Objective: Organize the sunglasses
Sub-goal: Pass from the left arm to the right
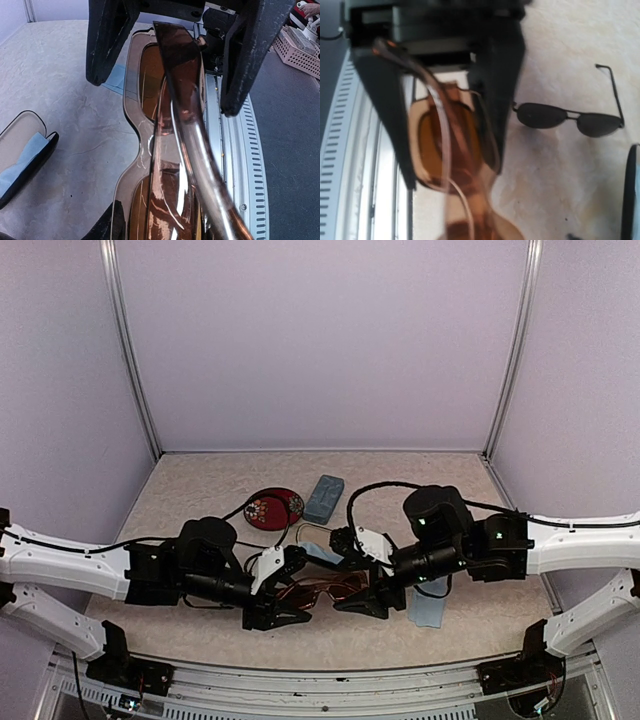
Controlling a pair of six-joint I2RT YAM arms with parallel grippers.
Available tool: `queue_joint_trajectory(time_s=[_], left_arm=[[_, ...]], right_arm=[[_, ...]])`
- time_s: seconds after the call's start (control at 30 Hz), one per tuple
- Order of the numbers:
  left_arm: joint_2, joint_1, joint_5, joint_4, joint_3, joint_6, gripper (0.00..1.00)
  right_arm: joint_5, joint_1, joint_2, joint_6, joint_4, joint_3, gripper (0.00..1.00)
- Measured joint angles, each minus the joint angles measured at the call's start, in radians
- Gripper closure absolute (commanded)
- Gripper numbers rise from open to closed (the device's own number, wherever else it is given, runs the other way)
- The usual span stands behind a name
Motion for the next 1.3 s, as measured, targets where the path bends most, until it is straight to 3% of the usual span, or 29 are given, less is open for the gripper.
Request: queue_joint_trajectory(time_s=[0.27, 0.53, 1.03, 1.2, 1.3], left_arm=[[0.014, 0.000, 0.013, -0.015, 0.005, 0.000, 0.72], [0.014, 0.002, 0.024, -0.020, 0.005, 0.000, 0.72], [0.017, 0.002, 0.037, -0.026, 0.005, 0.001, 0.68], [0.019, 0.002, 0.037, -0.026, 0.005, 0.001, 0.60], [0.019, 0.002, 0.037, -0.026, 0.005, 0.002, 0.51]], right_arm=[[-0.005, 0.013, 0.016, -0.005, -0.018, 0.006, 0.40], [-0.011, 0.013, 0.016, -0.005, -0.042, 0.006, 0.34], [-0.031, 0.013, 0.020, 0.000, -0.054, 0.006, 0.60], [-0.033, 0.013, 0.020, 0.010, -0.050, 0.001, 0.69], [-0.032, 0.013, 0.017, 0.018, -0.039, -0.008, 0.72]])
